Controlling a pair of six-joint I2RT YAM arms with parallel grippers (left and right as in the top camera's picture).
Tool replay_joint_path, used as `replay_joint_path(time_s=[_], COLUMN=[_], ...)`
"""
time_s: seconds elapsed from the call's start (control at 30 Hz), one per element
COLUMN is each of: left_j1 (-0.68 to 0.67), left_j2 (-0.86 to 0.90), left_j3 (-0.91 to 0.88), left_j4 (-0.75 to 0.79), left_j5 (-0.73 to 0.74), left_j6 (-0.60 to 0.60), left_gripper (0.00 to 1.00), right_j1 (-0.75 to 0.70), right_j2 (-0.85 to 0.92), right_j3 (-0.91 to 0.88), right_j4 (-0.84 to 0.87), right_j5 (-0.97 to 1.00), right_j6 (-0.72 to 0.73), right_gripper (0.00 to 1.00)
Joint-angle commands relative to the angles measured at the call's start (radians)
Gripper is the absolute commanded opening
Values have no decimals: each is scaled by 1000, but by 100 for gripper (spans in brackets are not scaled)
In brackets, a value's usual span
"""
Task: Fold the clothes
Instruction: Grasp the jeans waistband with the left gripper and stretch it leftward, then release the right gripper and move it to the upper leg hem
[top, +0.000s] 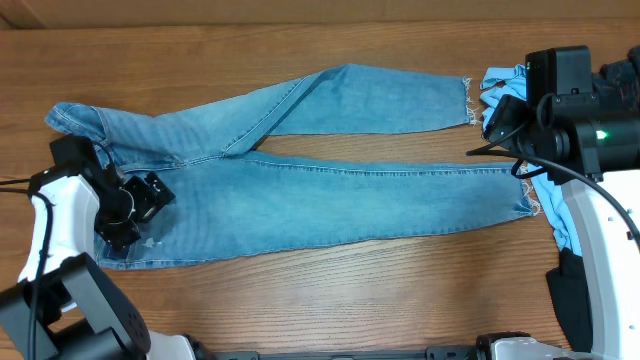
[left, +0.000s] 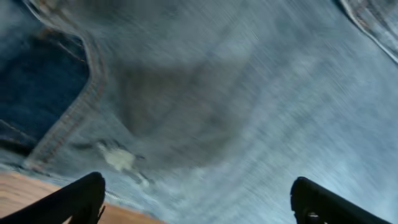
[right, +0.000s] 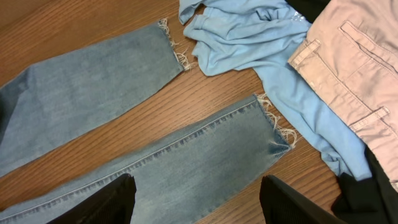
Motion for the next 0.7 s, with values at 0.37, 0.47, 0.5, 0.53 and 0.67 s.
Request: replay_joint_path(time_s=[0.37,0.47,0.5,0.53,0.67], left_j1=[-6,-2,3,8,44], left_j2=[195,208,208,208,208], left_j3=[-32,-32,-32,-31,-13], left_j4=[74,68,69,69,69], left_j5=[-202,-356,-405,-424,-433], left_j6=[-23,-74,-97,-105,-110], left_gripper=[62,63,64,65,69], right_j1=[-2,-2,-2,-2,-2], right_j2=[13,14,14,15,40], right_j3=[18,18,18,18,18], right_j4=[4,14,22,27,50], right_j5=[10,10,10,9,9], right_j6=[-3,-3,-3,-3,-6], right_gripper=[68,68,71,73,77])
